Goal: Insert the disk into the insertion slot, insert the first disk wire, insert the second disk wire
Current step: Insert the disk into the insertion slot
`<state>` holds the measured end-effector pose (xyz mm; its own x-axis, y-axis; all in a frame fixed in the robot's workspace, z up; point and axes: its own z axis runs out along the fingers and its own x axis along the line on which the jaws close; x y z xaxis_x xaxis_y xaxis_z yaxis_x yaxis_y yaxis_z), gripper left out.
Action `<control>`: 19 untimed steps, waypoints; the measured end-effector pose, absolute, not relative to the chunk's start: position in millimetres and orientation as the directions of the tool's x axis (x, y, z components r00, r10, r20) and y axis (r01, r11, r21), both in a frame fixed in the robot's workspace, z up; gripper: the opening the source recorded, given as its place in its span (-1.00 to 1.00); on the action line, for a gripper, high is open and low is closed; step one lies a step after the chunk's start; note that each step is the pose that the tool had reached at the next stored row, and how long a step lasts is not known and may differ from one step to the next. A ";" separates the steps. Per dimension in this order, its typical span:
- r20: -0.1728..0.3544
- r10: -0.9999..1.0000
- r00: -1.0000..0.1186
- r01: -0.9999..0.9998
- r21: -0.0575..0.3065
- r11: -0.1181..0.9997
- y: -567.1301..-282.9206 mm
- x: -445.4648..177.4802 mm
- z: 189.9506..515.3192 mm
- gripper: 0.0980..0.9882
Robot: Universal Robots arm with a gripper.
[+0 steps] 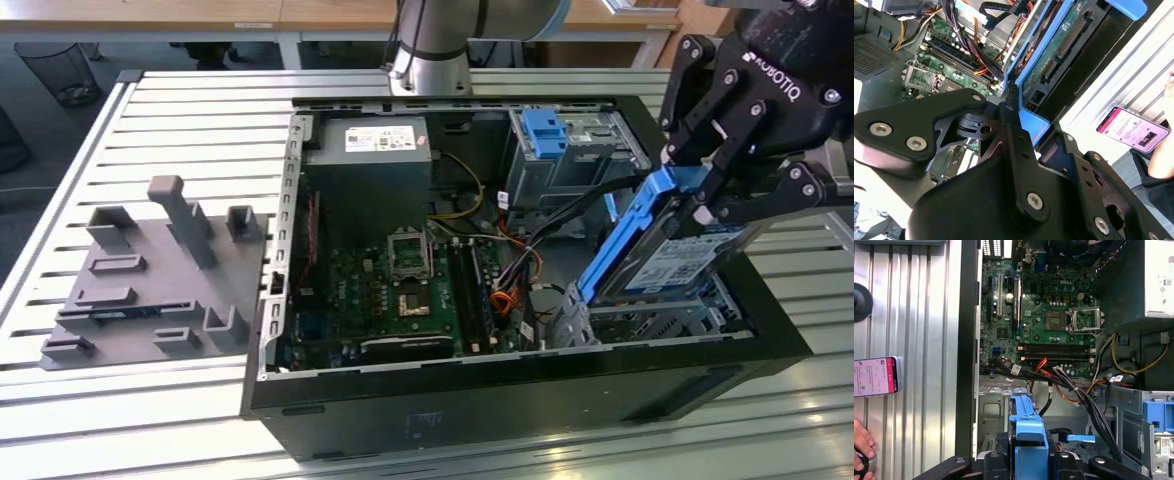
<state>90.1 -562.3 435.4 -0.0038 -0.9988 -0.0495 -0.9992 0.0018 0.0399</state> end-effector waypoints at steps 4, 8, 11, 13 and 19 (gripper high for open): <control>-0.050 -0.999 -0.004 -0.999 0.040 0.002 -562.3 90.0 432.9 -0.40; -0.050 -0.999 -0.004 -0.999 0.040 0.002 -562.3 90.0 430.6 -0.40; -0.050 -0.999 -0.004 -0.999 0.040 0.002 -562.3 90.0 428.4 -0.40; -0.050 -0.999 -0.004 -0.999 0.040 0.002 -562.3 90.0 427.1 -0.40; -0.050 -0.999 -0.004 -0.999 0.040 0.002 -562.3 90.0 423.2 -0.40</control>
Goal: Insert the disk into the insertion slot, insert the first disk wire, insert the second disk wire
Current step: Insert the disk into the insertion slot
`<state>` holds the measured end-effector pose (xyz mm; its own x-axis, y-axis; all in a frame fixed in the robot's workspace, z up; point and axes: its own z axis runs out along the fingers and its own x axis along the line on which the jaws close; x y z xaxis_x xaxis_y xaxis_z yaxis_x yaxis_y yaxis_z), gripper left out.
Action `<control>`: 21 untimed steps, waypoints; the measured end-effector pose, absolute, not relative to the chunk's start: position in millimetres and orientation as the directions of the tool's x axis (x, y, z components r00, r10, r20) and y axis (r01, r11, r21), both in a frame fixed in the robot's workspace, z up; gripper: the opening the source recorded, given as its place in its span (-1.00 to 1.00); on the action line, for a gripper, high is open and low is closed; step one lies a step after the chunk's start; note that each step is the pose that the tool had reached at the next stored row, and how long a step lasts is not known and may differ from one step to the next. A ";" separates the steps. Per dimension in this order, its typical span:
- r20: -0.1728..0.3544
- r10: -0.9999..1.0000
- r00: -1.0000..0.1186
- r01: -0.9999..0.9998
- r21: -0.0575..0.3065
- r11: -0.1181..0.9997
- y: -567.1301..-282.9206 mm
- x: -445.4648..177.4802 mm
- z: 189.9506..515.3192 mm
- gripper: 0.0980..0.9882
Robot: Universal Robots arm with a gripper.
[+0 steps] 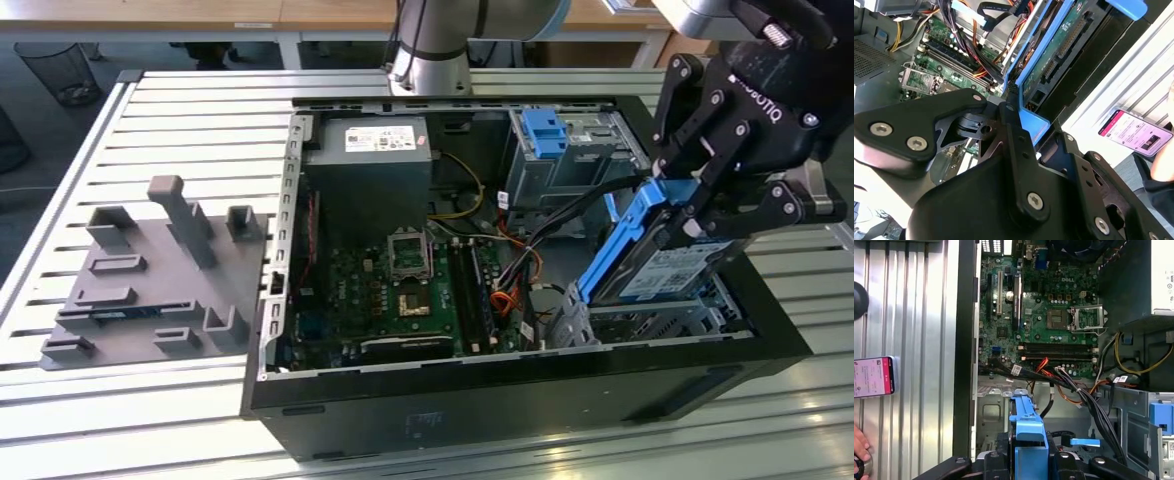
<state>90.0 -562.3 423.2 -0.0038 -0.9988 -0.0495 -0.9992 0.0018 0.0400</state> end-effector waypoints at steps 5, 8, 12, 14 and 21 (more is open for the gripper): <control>-0.050 -0.999 -0.004 -0.999 0.040 0.002 -562.3 90.0 421.1 -0.40; -0.050 -0.999 -0.004 -0.999 0.040 0.002 -562.3 90.0 419.7 -0.40; -0.049 -0.999 -0.004 -0.999 0.040 0.002 -562.3 90.0 418.5 -0.40; -0.049 -0.999 -0.004 -0.999 0.040 0.002 -562.3 90.0 418.0 -0.40; -0.050 -0.999 -0.004 -0.999 0.040 0.002 -562.3 90.0 416.0 -0.40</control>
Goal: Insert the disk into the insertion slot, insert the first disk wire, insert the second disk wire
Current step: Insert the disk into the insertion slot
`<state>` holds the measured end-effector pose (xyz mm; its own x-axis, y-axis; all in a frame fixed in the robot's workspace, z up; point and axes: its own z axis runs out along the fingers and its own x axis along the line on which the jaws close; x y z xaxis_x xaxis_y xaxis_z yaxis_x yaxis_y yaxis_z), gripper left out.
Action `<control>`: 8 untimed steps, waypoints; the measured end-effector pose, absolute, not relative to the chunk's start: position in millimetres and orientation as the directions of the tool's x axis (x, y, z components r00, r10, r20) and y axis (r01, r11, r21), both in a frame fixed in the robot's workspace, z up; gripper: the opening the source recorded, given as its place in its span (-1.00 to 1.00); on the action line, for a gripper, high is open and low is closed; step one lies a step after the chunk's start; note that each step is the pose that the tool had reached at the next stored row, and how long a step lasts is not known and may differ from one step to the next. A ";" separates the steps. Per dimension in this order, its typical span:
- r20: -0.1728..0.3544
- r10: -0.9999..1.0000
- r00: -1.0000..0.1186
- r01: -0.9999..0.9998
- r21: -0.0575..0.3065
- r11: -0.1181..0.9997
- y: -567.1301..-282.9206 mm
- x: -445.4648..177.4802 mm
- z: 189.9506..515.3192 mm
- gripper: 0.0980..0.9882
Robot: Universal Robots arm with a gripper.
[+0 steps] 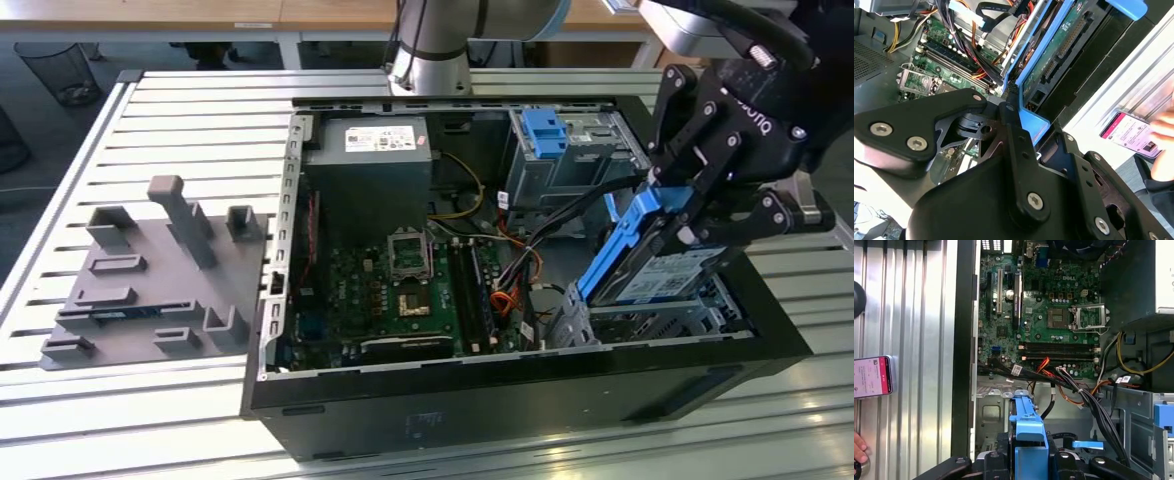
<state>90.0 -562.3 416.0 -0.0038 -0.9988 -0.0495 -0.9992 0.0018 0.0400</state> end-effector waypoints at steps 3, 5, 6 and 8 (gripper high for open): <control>-0.049 -0.999 -0.004 -0.999 0.040 0.002 -562.3 90.0 415.3 -0.40; -0.050 -0.999 -0.004 -0.999 0.040 0.002 -562.3 90.0 414.8 -0.40; -0.050 -0.999 -0.004 -0.999 0.040 0.002 -562.3 90.0 414.6 -0.40; -0.050 -0.999 -0.004 -0.999 0.040 0.002 -562.3 90.0 414.1 -0.40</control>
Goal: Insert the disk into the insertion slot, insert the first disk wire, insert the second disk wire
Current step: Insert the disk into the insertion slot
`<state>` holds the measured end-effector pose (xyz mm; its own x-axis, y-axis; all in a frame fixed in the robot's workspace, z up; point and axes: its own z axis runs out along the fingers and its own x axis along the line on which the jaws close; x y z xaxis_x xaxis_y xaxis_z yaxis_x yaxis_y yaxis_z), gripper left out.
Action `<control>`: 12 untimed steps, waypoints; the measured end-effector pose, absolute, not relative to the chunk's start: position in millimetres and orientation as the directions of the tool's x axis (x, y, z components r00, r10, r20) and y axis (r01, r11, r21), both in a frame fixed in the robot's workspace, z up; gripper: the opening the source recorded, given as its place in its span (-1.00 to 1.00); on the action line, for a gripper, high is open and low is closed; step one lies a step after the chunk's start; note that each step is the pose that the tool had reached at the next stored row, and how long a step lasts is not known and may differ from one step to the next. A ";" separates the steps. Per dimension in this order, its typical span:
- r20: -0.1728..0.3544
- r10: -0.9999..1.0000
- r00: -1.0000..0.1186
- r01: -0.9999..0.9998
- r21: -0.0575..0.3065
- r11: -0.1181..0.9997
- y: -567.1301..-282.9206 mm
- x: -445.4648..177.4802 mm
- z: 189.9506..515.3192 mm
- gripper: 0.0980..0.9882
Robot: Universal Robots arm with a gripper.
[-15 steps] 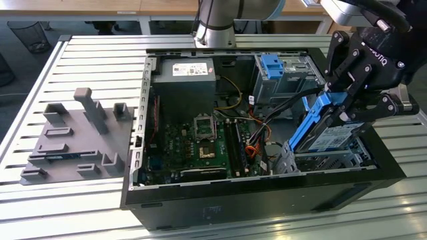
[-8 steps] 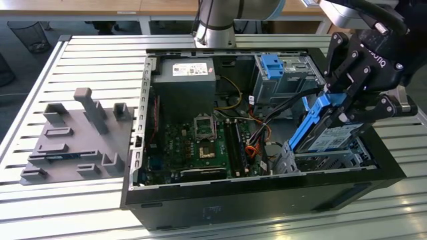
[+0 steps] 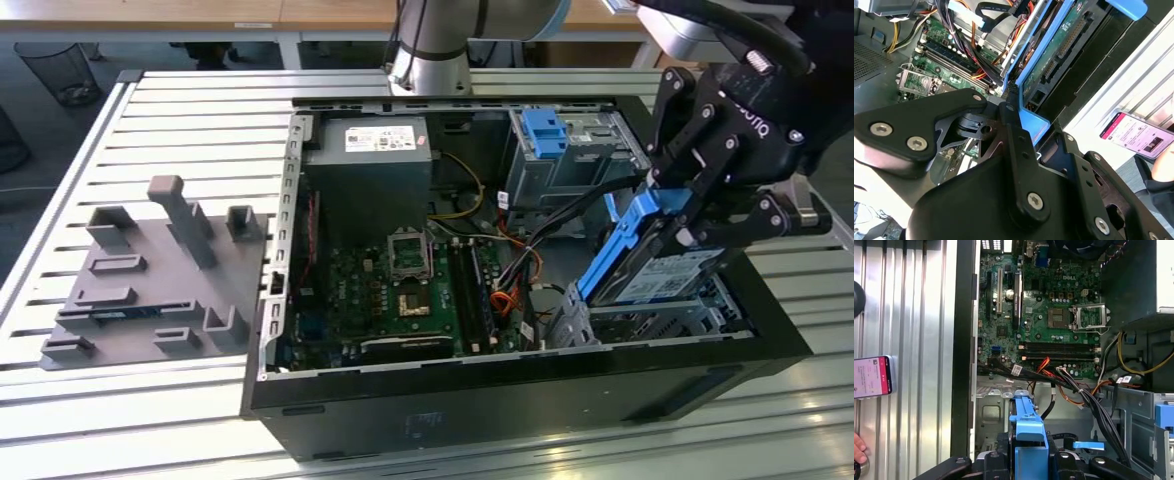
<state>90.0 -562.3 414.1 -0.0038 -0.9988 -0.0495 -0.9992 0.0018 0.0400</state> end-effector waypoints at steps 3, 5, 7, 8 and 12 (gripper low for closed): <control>-0.050 -0.999 -0.004 -0.999 0.040 0.002 -562.3 90.0 413.5 -0.40; -0.049 -0.999 -0.004 -0.999 0.040 0.002 -562.3 90.0 413.1 -0.40; -0.050 -0.999 -0.004 -0.999 0.040 0.002 -562.3 90.0 412.6 -0.40; -0.050 -0.999 -0.004 -0.999 0.040 0.002 -562.3 90.0 412.4 -0.40; -0.050 -0.999 -0.004 -0.999 0.040 0.002 -562.3 90.0 411.6 -0.40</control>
